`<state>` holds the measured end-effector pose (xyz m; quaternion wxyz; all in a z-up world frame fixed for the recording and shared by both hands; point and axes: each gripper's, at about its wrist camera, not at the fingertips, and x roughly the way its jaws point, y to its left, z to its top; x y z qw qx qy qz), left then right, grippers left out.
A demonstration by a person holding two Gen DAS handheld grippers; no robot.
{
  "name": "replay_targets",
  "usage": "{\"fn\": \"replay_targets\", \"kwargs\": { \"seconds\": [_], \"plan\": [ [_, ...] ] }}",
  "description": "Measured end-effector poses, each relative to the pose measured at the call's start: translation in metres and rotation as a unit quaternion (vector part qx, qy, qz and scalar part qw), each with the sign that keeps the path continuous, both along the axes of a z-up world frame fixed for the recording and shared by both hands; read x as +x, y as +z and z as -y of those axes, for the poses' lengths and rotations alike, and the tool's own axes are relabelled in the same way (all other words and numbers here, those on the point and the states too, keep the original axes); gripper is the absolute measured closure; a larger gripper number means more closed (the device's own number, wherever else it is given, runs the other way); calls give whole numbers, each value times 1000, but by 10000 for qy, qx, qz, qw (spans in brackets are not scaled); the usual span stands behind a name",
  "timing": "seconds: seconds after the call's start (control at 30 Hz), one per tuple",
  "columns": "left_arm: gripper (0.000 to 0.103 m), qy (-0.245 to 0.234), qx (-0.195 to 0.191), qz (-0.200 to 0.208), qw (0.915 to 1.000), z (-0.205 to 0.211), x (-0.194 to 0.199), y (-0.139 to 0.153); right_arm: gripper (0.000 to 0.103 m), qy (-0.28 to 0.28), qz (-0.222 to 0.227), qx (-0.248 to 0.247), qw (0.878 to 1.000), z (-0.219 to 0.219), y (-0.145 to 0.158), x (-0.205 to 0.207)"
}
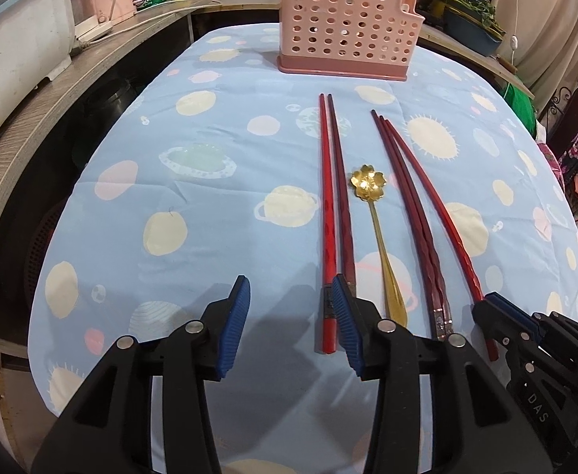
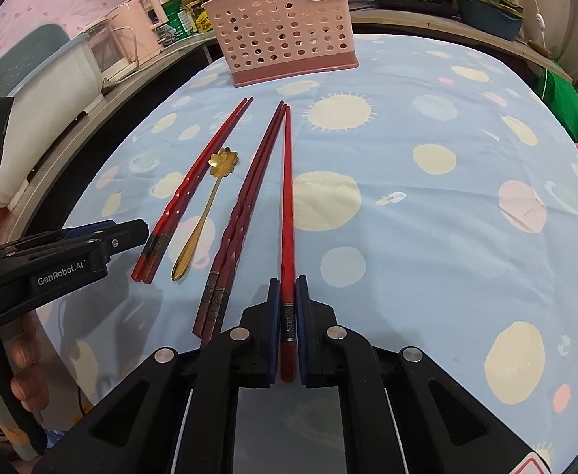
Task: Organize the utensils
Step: 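Grasp a dark red chopstick with the left tool while the right tool grasps another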
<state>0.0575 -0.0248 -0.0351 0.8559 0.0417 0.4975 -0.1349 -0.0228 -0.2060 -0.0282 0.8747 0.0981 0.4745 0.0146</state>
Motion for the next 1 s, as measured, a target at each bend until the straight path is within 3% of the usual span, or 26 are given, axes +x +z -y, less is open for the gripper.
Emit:
{"fn": "replay_targets", "kwargs": {
  "seconds": [0.63,0.87,1.0],
  "plan": [
    [63,-102,184,-16,9998,6,-2,-11,97,-54,-18,59,10000,4,0,-1],
    [90,-177,108,-16,9998,5,-4,-11,97,-55,-19,66,10000,4,0,-1],
    [95,-199,18,-68,9998,4,-4,-10,96,-53,-21,71,10000,5,0,-1]
  ]
}}
